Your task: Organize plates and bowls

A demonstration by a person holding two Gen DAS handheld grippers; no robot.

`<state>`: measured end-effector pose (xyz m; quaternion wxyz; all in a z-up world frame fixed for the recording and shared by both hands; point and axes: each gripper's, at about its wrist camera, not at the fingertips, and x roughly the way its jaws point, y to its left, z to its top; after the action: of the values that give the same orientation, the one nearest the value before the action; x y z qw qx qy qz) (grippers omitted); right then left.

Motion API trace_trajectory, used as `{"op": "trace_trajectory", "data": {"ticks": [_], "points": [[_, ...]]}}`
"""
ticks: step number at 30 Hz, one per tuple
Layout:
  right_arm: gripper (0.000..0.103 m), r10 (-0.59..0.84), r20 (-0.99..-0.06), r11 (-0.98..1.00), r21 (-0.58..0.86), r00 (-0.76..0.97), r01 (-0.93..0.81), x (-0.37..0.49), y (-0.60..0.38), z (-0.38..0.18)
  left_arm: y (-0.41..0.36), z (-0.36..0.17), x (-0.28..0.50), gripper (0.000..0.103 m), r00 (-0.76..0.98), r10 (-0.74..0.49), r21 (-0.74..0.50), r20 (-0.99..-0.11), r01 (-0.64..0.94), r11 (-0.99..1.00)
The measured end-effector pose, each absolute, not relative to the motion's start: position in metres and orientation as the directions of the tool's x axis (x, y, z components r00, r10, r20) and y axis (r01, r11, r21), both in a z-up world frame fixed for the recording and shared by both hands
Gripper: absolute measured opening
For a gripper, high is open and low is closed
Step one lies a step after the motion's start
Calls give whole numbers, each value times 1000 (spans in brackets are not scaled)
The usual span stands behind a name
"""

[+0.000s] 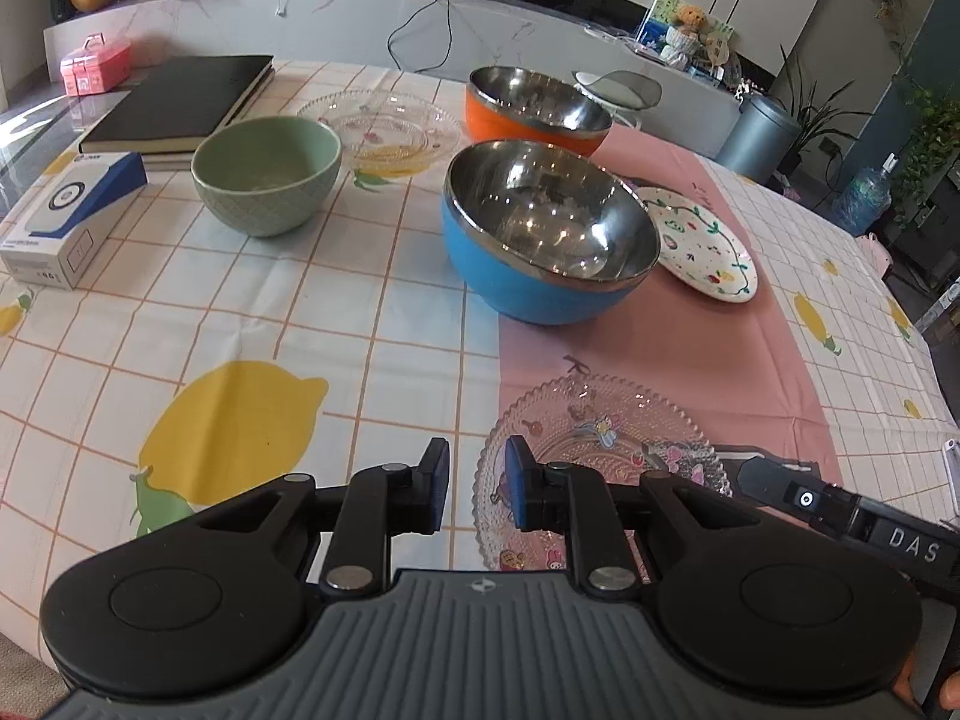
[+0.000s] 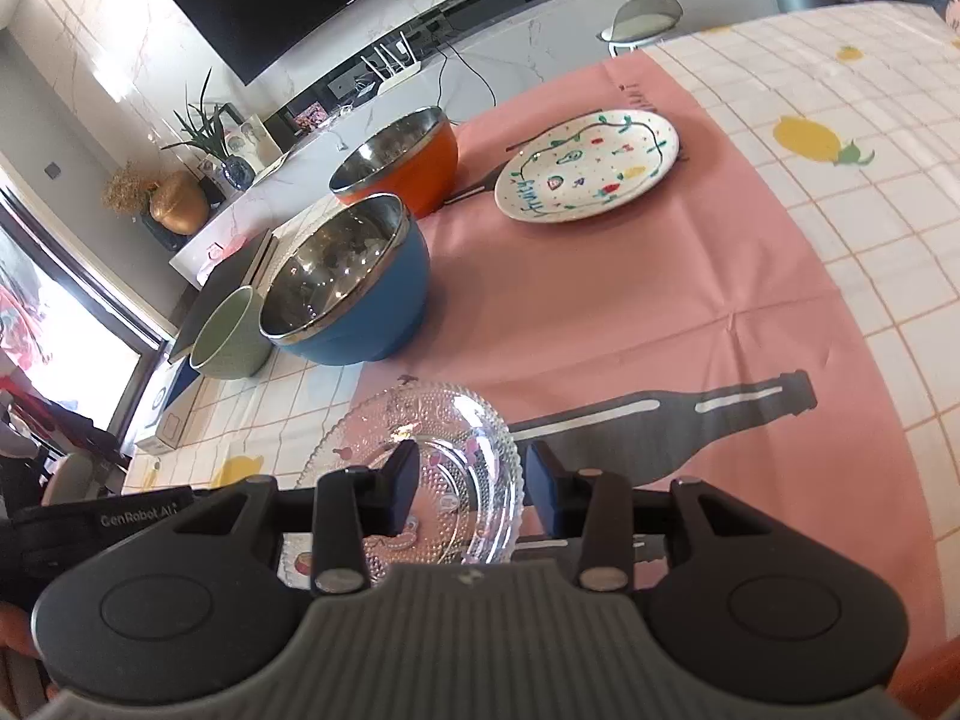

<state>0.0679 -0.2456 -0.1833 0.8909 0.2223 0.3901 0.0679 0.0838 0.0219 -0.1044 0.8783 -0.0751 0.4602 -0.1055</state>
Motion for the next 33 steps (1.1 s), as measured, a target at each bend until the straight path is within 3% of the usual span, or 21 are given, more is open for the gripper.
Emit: {"op": "trace_trajectory", "data": {"ticks": [5,15,27,33], "points": [[44,280,-652,926,378,704,-18,65,-232,-164,34,-79,88,26,540,-324,-311,-777,119,943],[46,407,-587,891,424,700,-163,119,-213,-96,66,-19,137,32,567,-338,-284,-751,184,941],[46,366,-678,930,290,638,-226,214,-146,-79,86,-10,205,34,582,-258,-163,-771,211,964],[46,334,-719,942,260,609,-210,259,-125,-92,109,-24,248,35,538,-302,-271,-787,138,953]]}}
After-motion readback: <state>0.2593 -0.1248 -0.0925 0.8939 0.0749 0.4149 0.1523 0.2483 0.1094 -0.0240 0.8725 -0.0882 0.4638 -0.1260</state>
